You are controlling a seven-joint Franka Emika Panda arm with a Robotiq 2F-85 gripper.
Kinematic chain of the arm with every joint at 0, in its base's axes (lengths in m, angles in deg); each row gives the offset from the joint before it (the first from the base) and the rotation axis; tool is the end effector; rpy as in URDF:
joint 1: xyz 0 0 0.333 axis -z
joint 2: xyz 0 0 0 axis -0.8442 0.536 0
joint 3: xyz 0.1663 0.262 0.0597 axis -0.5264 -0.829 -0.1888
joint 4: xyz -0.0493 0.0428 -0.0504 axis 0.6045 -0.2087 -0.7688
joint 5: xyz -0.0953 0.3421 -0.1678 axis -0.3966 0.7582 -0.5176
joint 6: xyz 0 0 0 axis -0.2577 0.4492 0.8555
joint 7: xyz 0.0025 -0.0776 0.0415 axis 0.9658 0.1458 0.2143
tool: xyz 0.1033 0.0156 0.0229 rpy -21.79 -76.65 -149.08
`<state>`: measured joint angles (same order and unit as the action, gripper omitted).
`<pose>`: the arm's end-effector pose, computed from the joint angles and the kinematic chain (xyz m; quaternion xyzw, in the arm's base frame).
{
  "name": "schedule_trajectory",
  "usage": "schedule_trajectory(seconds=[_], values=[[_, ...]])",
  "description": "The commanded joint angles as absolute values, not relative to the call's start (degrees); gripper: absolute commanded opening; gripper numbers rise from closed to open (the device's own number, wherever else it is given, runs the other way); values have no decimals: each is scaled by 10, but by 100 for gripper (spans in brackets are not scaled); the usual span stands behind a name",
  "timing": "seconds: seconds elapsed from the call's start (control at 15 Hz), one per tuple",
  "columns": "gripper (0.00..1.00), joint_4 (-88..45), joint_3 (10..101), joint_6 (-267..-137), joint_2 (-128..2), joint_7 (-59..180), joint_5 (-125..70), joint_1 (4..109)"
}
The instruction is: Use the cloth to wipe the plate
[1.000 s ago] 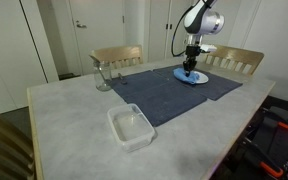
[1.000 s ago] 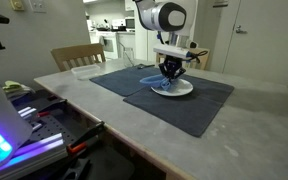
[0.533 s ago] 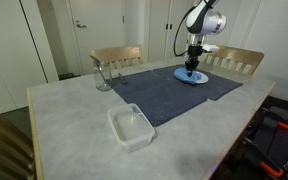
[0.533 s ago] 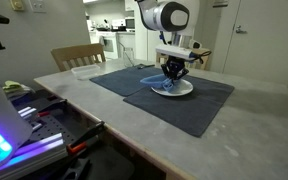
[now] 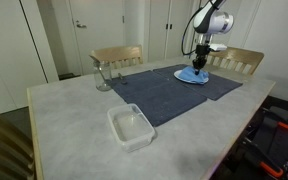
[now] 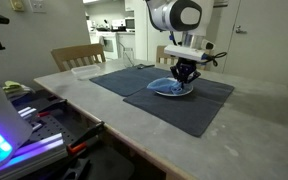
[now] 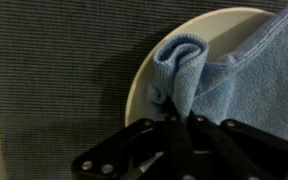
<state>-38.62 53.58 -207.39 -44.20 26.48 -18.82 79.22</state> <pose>0.5646 -0.2469 0.1652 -0.9988 -0.0128 0.0272 0.0382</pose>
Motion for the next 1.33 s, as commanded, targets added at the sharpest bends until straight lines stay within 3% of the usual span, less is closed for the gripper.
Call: schedule_trajectory(seconds=[0.0, 1.27], values=[[2, -379, 540, -2078, -435, 261, -198, 800], [2, -431, 511, -2089, -459, 276, -194, 746]])
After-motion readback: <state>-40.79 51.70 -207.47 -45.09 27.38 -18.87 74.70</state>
